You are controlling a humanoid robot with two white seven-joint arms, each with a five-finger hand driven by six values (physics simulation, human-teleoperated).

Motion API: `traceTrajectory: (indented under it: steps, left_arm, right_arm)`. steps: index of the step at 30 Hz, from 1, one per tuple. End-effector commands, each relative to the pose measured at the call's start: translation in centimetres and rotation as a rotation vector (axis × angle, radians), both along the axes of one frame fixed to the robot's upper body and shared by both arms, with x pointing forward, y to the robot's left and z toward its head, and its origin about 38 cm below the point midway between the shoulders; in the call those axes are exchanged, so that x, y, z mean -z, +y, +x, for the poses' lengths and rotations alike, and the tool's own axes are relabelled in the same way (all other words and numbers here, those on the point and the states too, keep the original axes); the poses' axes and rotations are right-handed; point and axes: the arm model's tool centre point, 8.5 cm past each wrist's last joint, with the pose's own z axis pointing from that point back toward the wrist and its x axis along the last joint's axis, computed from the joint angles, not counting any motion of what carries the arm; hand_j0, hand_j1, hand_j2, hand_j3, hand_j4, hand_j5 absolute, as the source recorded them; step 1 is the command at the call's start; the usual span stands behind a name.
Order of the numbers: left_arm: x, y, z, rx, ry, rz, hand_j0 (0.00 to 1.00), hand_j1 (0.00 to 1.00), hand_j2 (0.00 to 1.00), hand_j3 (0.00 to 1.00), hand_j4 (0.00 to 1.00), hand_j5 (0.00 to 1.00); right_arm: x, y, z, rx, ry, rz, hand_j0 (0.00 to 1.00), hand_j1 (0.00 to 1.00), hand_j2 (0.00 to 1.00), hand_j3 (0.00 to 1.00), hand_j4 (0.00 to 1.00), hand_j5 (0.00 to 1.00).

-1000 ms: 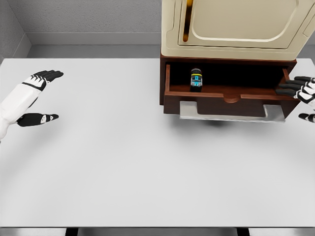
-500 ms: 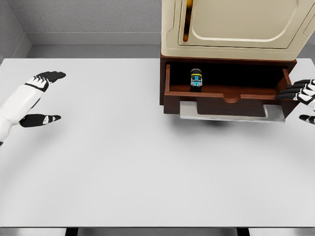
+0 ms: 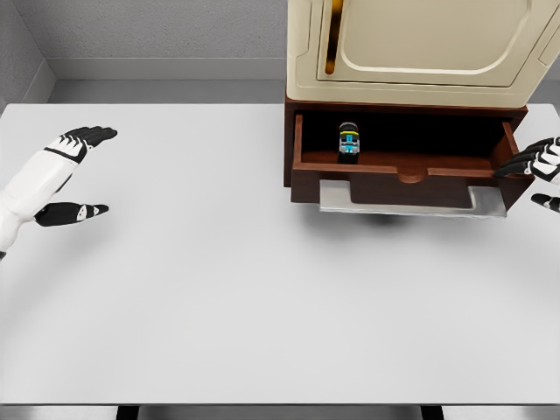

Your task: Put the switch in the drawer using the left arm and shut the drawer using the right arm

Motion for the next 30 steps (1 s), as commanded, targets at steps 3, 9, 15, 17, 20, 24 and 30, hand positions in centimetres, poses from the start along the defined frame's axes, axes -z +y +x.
traceTrajectory:
  steps: [3, 9, 15, 17, 20, 24, 30]
  left_arm:
    - [-0.1, 0.0, 0.0, 0.000, -0.001, -0.007, 1.00, 1.00, 1.00, 1.00, 1.00, 1.00]
    - [0.0, 0.0, 0.0, -0.001, 0.000, -0.007, 1.00, 1.00, 1.00, 1.00, 1.00, 1.00]
    - [0.0, 0.1, 0.0, -0.002, 0.002, -0.004, 1.00, 1.00, 1.00, 1.00, 1.00, 1.00]
    - [0.0, 0.1, 0.0, -0.002, 0.002, -0.006, 1.00, 1.00, 1.00, 1.00, 1.00, 1.00]
    - [0.0, 0.1, 0.0, -0.002, 0.002, -0.006, 1.00, 1.00, 1.00, 1.00, 1.00, 1.00]
    - [0.1, 0.1, 0.0, -0.003, 0.003, -0.004, 1.00, 1.00, 1.00, 1.00, 1.00, 1.00]
    - [0.0, 0.1, 0.0, -0.002, 0.002, -0.004, 1.00, 1.00, 1.00, 1.00, 1.00, 1.00]
  right_arm:
    - [-0.1, 0.0, 0.0, 0.002, -0.002, 0.011, 0.72, 0.72, 0.72, 0.72, 0.72, 0.72]
    - [0.0, 0.1, 0.1, 0.002, -0.007, 0.022, 0.72, 0.72, 0.72, 0.72, 0.72, 0.72]
    - [0.1, 0.7, 0.2, -0.003, -0.017, 0.047, 0.71, 0.71, 0.71, 0.71, 0.71, 0.71]
    - [0.3, 1.0, 0.2, -0.008, -0.018, 0.057, 0.70, 0.70, 0.70, 0.70, 0.70, 0.70]
    - [0.3, 1.1, 0.3, -0.009, -0.024, 0.066, 0.70, 0.70, 0.70, 0.70, 0.70, 0.70]
    - [0.3, 1.3, 0.4, -0.011, -0.030, 0.077, 0.70, 0.70, 0.70, 0.70, 0.70, 0.70]
    - [0.0, 1.4, 0.6, -0.012, -0.045, 0.080, 0.68, 0.68, 0.68, 0.68, 0.68, 0.68]
